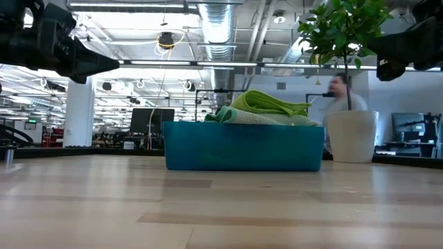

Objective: Fold microfiber towels
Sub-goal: Return to Home Position

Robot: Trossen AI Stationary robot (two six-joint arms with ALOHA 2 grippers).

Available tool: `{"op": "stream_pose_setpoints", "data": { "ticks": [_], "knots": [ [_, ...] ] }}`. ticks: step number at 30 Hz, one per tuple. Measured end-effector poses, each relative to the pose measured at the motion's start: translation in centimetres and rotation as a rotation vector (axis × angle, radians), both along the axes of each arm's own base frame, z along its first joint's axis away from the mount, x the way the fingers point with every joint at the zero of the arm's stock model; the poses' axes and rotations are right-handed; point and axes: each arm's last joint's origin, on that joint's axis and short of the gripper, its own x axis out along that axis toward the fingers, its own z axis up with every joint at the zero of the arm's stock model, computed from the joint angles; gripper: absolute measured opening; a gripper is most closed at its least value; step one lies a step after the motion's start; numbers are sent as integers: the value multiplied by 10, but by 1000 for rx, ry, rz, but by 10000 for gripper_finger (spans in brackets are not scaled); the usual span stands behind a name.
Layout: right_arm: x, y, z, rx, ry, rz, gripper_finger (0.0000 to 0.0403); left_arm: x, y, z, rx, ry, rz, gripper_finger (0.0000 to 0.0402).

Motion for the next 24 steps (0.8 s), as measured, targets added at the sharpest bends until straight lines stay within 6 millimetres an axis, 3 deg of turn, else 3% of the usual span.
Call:
{"op": "stream_pose_setpoints", "data": {
  "ticks": [24],
  "knots": [
    [0, 0, 0, 3, -4, -3, 31, 0, 0, 0, -55, -18, 1, 0]
  ]
}}
